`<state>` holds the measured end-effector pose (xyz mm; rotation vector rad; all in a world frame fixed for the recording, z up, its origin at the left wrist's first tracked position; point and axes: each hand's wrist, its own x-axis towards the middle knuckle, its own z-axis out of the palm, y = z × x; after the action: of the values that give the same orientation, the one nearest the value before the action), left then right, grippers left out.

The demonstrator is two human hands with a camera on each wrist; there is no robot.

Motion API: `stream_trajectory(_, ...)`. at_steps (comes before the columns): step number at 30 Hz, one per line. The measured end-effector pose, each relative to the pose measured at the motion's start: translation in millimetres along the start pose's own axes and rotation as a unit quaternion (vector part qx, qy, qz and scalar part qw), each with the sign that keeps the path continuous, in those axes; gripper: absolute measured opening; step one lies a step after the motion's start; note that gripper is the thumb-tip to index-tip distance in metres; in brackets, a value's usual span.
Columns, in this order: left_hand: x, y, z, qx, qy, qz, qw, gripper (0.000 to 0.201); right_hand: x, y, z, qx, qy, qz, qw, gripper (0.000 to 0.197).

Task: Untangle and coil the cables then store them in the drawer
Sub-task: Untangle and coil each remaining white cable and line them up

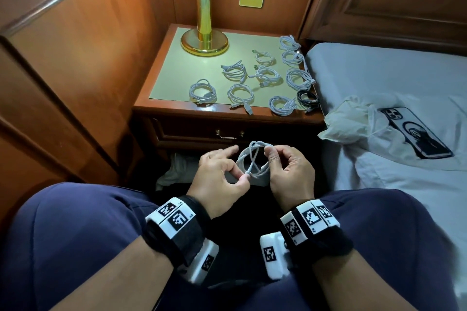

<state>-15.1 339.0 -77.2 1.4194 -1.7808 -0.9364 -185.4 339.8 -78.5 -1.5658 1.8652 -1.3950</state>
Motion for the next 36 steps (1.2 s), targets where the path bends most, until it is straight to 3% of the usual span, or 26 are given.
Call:
stream_trajectory(3,0,0,7,-0.078,-0.032,-0.051,0.995,0.020,-1,1,2,0.060,0.000,0.071,0.996,0.016)
stream_trajectory(6,3,3,8,-0.117,-0.024,-0.083,0.989,0.019,4,0,-1,0.127,-0.006,0.111,0.986,0.019)
stream_trajectory(9,5,0,0,-0.143,-0.007,-0.090,0.986,0.014,11,-1,-5,0.184,-0.058,0.144,0.971,0.025)
stream_trajectory(11,4,0,-4,-0.180,-0.006,-0.093,0.979,0.021,10,-2,-6,0.199,-0.092,0.147,0.964,0.026)
stream_trajectory(17,7,7,-9,-0.345,0.027,-0.142,0.927,0.032,8,-7,-4,0.227,-0.152,0.156,0.949,0.028)
stream_trajectory(22,8,7,-13,-0.336,0.014,-0.123,0.934,0.012,8,-10,-6,0.266,-0.198,0.196,0.923,0.029)
stream_trajectory(29,13,6,-21,-0.304,0.041,-0.112,0.945,0.012,13,-8,-3,0.195,-0.223,0.178,0.938,0.032)
stream_trajectory(36,39,-4,-53,-0.334,0.103,-0.125,0.928,0.011,37,-6,-1,0.153,-0.247,0.159,0.944,0.024)
